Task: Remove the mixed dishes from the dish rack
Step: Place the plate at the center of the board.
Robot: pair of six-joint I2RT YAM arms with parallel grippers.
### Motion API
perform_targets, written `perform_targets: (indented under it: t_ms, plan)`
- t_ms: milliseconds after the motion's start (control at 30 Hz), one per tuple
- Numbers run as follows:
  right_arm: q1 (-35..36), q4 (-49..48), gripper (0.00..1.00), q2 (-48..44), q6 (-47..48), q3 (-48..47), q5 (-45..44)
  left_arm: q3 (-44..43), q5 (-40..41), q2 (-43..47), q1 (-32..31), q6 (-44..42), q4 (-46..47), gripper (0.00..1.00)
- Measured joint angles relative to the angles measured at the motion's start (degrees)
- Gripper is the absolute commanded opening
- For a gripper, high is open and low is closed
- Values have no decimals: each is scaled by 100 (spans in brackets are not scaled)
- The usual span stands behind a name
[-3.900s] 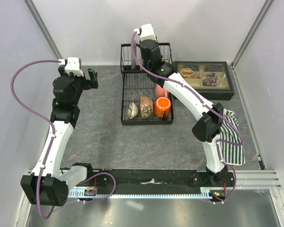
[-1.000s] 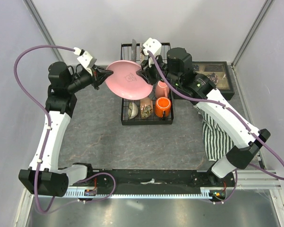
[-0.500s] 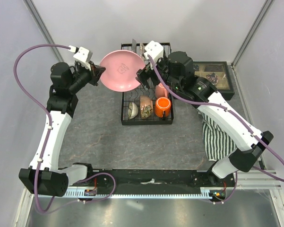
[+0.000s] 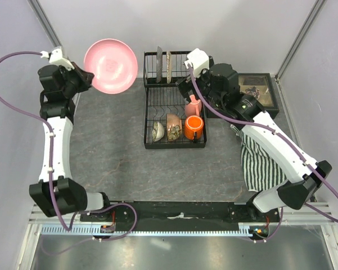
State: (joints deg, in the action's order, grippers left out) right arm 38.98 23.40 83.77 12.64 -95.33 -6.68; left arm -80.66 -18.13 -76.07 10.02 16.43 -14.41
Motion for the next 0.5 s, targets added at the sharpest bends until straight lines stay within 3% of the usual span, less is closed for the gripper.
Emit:
perform_targets:
  t_ms: [200,500]
  plan:
    - [-249,-2,98,-105,0,302,-81,-24,24,-592,492,780,-214,2]
    - [-468,-9,98,-216,0,417,-87,2,348,-1307,551,1600,-527,2]
